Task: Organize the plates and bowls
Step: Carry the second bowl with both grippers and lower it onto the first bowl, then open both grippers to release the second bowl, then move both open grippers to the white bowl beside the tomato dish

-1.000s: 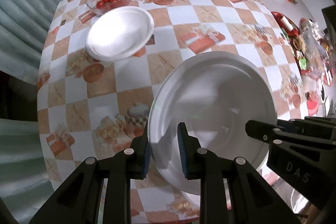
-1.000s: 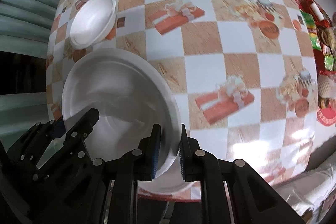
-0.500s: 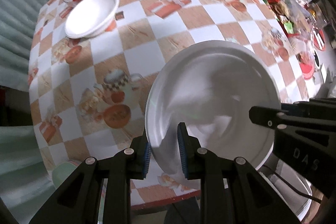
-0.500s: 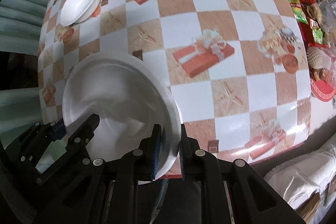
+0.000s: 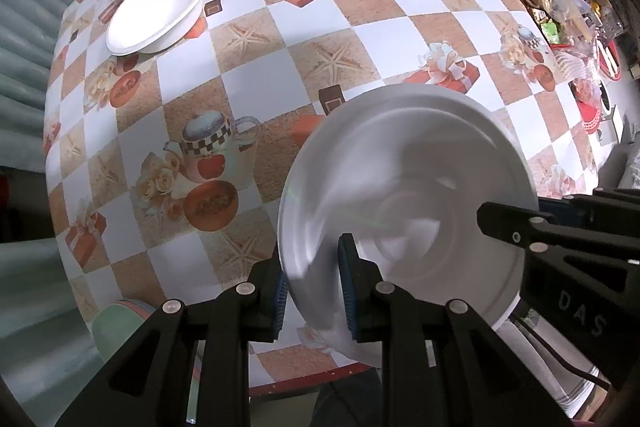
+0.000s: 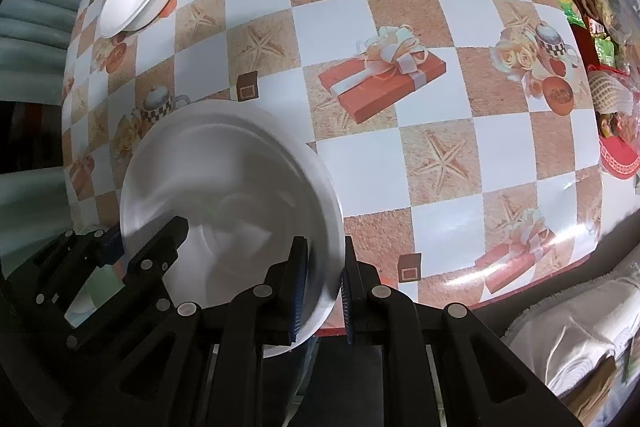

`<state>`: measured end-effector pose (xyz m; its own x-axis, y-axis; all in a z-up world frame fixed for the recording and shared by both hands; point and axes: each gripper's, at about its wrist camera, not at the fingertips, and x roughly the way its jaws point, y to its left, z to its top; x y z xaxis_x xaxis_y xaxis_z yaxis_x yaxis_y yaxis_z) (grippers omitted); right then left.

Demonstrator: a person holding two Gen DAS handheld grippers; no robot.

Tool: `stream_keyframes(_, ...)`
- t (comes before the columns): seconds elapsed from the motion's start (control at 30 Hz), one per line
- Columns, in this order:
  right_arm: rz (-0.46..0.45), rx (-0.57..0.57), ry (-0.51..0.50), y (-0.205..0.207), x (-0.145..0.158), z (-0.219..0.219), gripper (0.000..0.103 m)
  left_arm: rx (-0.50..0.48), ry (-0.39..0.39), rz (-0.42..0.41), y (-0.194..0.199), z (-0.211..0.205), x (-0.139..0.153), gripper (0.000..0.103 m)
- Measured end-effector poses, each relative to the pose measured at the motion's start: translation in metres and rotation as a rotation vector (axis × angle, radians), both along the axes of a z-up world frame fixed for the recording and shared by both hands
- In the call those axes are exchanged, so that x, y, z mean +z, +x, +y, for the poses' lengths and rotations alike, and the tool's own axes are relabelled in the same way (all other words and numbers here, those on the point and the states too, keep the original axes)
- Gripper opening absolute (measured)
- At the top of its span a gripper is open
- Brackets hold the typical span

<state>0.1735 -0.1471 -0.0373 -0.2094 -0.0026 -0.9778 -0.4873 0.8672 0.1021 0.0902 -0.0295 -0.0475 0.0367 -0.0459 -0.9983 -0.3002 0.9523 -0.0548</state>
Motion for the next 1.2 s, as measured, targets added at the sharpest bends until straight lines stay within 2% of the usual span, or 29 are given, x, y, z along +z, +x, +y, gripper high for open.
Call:
stream_keyframes(0.17,0.015,0.003,-0.011,0.000,-0.010,0.000,0.017,-0.006,-0.021,0.001,0.000,0.001,-0.004,0.030)
stream_keyframes(0.23,0.030,0.002,-0.021,0.001,-0.015,-0.001,0.017,-0.003,-0.027,0.004,0.000,0.003,-0.006,0.040)
stream_keyframes(0.3,0.041,-0.001,-0.029,0.002,-0.018,-0.001,0.017,0.004,-0.026,-0.001,-0.002,0.006,-0.004,0.059)
stream_keyframes(0.43,0.041,-0.011,-0.042,0.009,-0.019,-0.004,0.018,0.026,-0.017,-0.001,-0.008,0.019,-0.001,0.077)
stream_keyframes(0.47,0.039,-0.017,-0.045,0.012,-0.018,-0.005,0.030,0.032,-0.011,0.004,-0.009,0.021,-0.001,0.081)
stream_keyframes(0.5,0.038,-0.023,-0.046,0.015,-0.017,-0.005,0.064,0.038,-0.002,0.010,-0.011,0.025,0.000,0.081)
stream_keyframes(0.53,0.031,-0.029,-0.039,0.018,-0.015,-0.005,0.080,0.047,0.006,0.014,-0.013,0.029,0.000,0.081)
stream_keyframes(0.57,0.017,-0.034,-0.029,0.020,-0.012,-0.005,0.091,0.056,0.011,0.018,-0.015,0.033,0.000,0.083)
stream_keyframes(0.7,-0.003,-0.032,-0.026,0.032,-0.004,-0.001,0.091,0.135,0.009,0.022,-0.027,0.057,-0.001,0.093)
stream_keyframes(1.0,-0.014,0.050,-0.028,0.057,0.004,0.027,0.091,0.371,-0.041,0.006,-0.045,0.125,0.006,0.094)
stream_keyframes(1.2,-0.049,0.085,-0.012,0.081,0.012,0.051,0.091,0.452,-0.025,0.002,-0.045,0.158,0.014,0.094)
